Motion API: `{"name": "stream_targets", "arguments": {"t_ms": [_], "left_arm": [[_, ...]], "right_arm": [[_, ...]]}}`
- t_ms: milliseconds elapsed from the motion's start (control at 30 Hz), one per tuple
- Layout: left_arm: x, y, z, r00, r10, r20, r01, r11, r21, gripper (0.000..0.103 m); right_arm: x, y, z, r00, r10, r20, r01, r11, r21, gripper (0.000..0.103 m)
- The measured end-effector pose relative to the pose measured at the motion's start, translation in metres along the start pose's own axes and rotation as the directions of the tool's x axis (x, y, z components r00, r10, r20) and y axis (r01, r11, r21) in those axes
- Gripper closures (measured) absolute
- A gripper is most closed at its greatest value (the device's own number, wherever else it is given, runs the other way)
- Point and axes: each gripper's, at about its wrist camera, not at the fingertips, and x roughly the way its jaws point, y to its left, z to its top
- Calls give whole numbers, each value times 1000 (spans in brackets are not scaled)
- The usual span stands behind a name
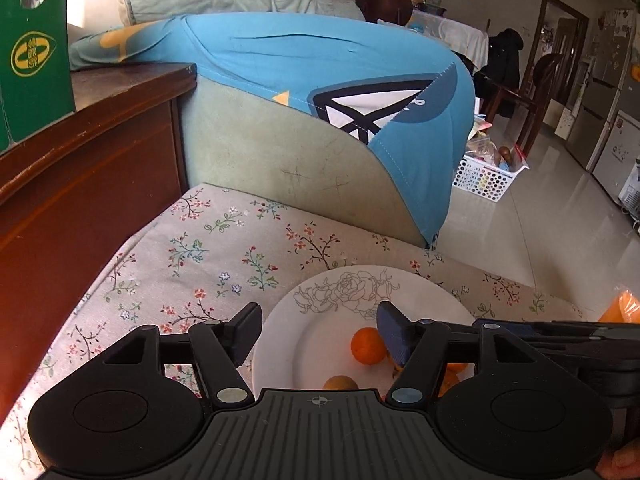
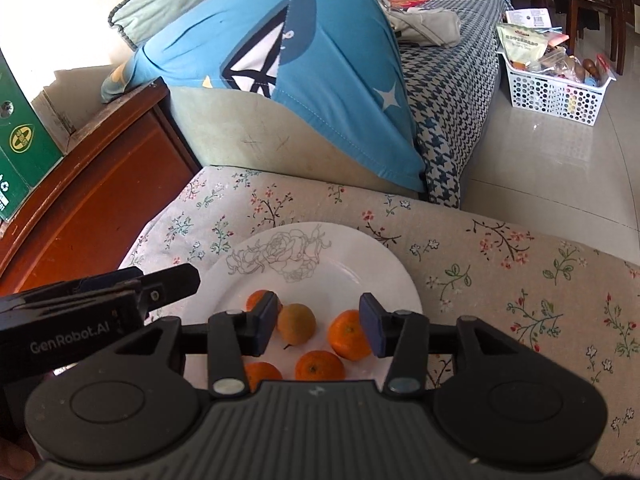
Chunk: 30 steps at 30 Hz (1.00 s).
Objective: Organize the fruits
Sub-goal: 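Carry the orange onto the plate with the right tool while the left tool places its orange, then move both open tools back over the remaining fruits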
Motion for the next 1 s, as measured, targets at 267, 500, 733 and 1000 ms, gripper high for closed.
{"name": "stream_targets", "arguments": {"t_ms": [267, 500, 733, 1000], "left_arm": [[-26, 14, -11, 997, 55, -63, -56, 998, 0, 37], [-69, 25, -28, 998, 41, -45, -42, 999, -3, 36], [-88, 34, -48, 997, 22, -71, -19, 999, 44, 36], [-97, 46, -74, 994, 28, -102, -21, 998, 62, 36]], "right_arm": [[-24, 24, -12, 999, 18, 30, -15, 995, -98, 56], [-50, 35, -36, 999, 36, 31, -33, 996, -87, 56], [-75, 37, -70, 999, 53, 10, -52, 994, -95, 56], [-83, 44, -100, 998, 62, -30, -65, 991, -120, 56]]}}
